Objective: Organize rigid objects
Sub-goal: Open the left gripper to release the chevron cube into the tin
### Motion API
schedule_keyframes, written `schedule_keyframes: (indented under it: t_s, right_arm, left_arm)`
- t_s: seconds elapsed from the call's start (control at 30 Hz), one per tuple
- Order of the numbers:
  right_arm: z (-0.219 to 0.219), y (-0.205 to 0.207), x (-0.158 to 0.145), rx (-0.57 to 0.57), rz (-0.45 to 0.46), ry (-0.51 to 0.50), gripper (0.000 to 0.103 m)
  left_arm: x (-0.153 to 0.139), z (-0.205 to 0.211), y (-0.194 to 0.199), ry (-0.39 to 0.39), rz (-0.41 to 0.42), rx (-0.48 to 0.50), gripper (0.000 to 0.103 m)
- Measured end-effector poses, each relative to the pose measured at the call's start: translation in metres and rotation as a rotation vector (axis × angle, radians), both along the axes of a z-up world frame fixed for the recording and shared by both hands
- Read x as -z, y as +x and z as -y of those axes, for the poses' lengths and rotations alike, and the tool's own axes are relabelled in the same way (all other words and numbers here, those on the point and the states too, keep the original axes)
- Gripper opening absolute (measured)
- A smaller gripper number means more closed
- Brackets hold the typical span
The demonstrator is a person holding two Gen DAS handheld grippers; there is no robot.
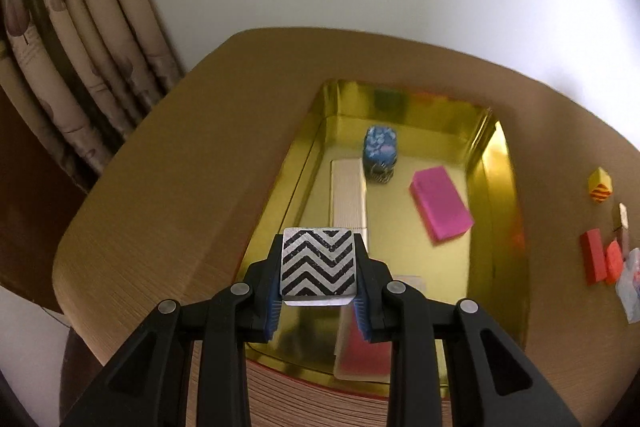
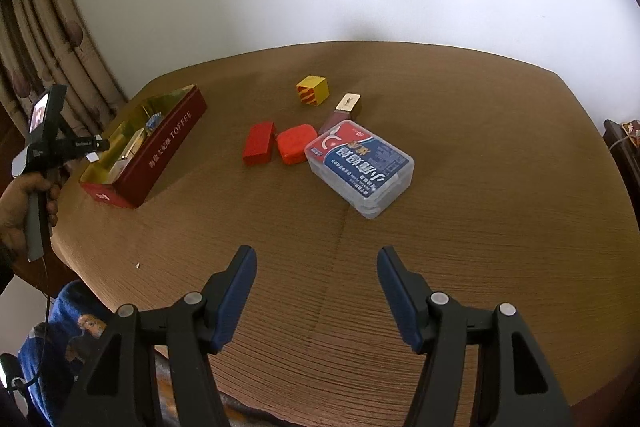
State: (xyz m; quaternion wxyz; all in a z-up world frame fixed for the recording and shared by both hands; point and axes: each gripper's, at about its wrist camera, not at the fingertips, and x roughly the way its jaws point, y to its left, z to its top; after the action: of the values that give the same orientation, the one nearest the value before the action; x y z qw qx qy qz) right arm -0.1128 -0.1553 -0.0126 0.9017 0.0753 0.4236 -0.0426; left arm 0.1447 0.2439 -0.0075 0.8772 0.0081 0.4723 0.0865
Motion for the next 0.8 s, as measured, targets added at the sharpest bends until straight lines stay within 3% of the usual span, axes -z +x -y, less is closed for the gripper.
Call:
schedule_keyframes:
  t_s: [0.27,0.5,0.57,0.63,0.7,0.77,0.8]
  right_arm:
    - [0.001,0.003,0.007,0.003,-0.027,-0.004,0.064]
    - [-0.002,0.008,0.012,-0.006,-0.041,-0.009,0.064]
    - [-0.003,0.009,0.014,-0.012,-0.041,-0.011,0.064]
    - [-0.004,0.009,0.016,-0.018,-0.038,-0.017,0.064]
    - [-0.006,0.007,0.017,-0.028,-0.029,-0.028,0.064]
    - [-0.008,0.004,0.018,-0.038,-0.003,-0.042,0.064]
    - [-0.008,0.003,0.017,-0.041,0.008,-0.048,0.064]
  left_arm:
    - [0.031,-0.002,0.001,0.022,-0.064,-0.026,0.026]
    - [0.032,-0.007,-0.001,-0.012,-0.049,-0.038,0.029]
    - [0.028,-0.01,-0.006,-0.04,-0.027,-0.032,0.038]
    - [0.021,-0.01,-0.015,-0.058,0.013,-0.019,0.054]
    - [0.008,-0.011,-0.032,-0.057,0.071,0.0,0.06]
    - [-0.01,-0.017,-0.059,-0.073,0.153,0.026,0.074]
    - [-0.02,-0.013,-0.077,-0.085,0.203,0.041,0.086]
